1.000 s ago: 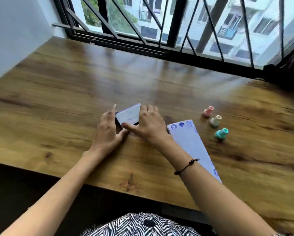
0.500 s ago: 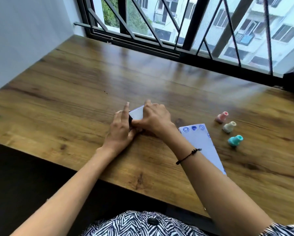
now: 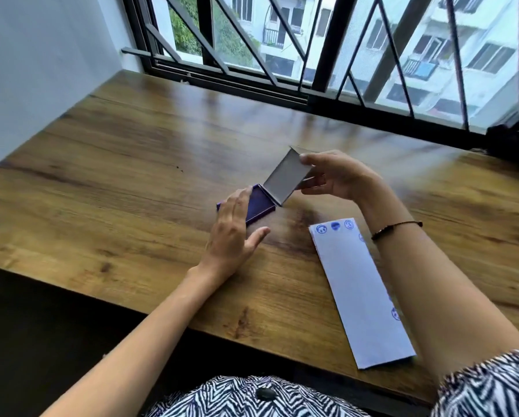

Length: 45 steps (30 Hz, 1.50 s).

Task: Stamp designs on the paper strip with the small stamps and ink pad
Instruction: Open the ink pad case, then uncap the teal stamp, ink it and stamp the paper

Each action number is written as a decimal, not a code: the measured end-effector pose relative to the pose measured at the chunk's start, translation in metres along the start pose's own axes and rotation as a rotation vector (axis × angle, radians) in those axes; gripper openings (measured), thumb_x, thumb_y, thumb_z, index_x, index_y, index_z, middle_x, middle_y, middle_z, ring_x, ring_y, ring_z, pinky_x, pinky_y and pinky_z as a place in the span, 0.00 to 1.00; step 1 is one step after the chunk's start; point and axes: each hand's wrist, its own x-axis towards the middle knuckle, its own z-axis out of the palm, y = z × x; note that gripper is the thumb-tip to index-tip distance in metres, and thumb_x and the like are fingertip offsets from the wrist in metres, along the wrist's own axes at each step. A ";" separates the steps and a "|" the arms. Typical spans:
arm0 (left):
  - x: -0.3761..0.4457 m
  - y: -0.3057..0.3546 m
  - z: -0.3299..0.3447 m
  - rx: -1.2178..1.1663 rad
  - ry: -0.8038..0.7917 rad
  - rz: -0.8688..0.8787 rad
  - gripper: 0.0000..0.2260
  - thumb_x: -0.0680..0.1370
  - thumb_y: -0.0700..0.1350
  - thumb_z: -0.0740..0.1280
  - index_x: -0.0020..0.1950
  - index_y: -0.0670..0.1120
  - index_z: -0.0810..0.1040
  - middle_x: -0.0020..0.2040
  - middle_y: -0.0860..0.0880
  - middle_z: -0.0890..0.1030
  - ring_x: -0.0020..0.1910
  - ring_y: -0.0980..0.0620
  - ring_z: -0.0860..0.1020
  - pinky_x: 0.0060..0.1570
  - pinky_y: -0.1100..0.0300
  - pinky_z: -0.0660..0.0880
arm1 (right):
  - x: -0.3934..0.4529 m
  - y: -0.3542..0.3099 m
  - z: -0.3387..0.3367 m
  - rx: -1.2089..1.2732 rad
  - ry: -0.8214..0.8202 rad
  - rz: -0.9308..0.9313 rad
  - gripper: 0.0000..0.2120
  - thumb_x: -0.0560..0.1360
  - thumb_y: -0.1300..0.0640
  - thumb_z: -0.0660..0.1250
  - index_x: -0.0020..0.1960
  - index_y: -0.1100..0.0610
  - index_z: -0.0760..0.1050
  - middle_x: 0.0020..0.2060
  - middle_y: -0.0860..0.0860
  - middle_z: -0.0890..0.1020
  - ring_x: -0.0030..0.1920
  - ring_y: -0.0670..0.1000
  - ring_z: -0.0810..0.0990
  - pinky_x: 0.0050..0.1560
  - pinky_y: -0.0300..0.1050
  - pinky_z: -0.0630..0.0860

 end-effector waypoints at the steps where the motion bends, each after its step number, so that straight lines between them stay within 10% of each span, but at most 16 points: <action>1: 0.002 0.004 0.003 -0.016 -0.006 0.009 0.33 0.70 0.45 0.71 0.68 0.35 0.60 0.66 0.34 0.70 0.66 0.38 0.68 0.69 0.50 0.61 | 0.001 0.003 -0.003 -0.004 0.042 0.007 0.06 0.76 0.56 0.62 0.46 0.58 0.73 0.39 0.57 0.78 0.36 0.54 0.81 0.41 0.45 0.77; 10: 0.010 0.030 0.023 -0.105 -0.058 0.068 0.31 0.72 0.46 0.69 0.69 0.37 0.60 0.66 0.37 0.70 0.67 0.41 0.67 0.68 0.56 0.60 | -0.006 0.026 -0.009 -0.290 0.381 -0.129 0.15 0.71 0.60 0.68 0.57 0.62 0.74 0.47 0.55 0.76 0.50 0.53 0.75 0.54 0.48 0.75; 21: 0.015 0.072 0.051 -0.219 -0.179 0.176 0.28 0.73 0.44 0.67 0.69 0.38 0.61 0.67 0.37 0.69 0.67 0.41 0.67 0.64 0.66 0.56 | -0.100 0.089 -0.065 -0.657 0.808 -0.148 0.07 0.68 0.62 0.68 0.45 0.61 0.80 0.45 0.61 0.83 0.47 0.60 0.79 0.50 0.50 0.75; 29: 0.014 0.089 0.063 -0.262 -0.221 0.211 0.20 0.74 0.41 0.66 0.65 0.41 0.69 0.62 0.40 0.75 0.59 0.45 0.74 0.58 0.59 0.69 | -0.106 0.132 -0.069 -0.755 0.771 -0.059 0.10 0.70 0.62 0.68 0.51 0.59 0.79 0.49 0.62 0.80 0.51 0.61 0.77 0.53 0.49 0.74; 36: 0.021 0.088 0.050 -0.491 -0.226 0.039 0.15 0.73 0.38 0.67 0.59 0.43 0.75 0.52 0.43 0.81 0.46 0.50 0.79 0.48 0.63 0.74 | -0.110 0.098 -0.043 0.262 0.523 -0.260 0.10 0.70 0.69 0.69 0.39 0.55 0.80 0.39 0.53 0.81 0.36 0.47 0.80 0.35 0.35 0.80; 45: 0.022 0.073 0.022 -0.613 -0.095 -0.121 0.14 0.72 0.39 0.69 0.57 0.41 0.76 0.51 0.43 0.82 0.49 0.51 0.81 0.54 0.58 0.77 | -0.094 0.074 0.006 0.319 0.259 -0.293 0.07 0.70 0.70 0.67 0.40 0.58 0.78 0.34 0.56 0.79 0.29 0.45 0.80 0.33 0.35 0.78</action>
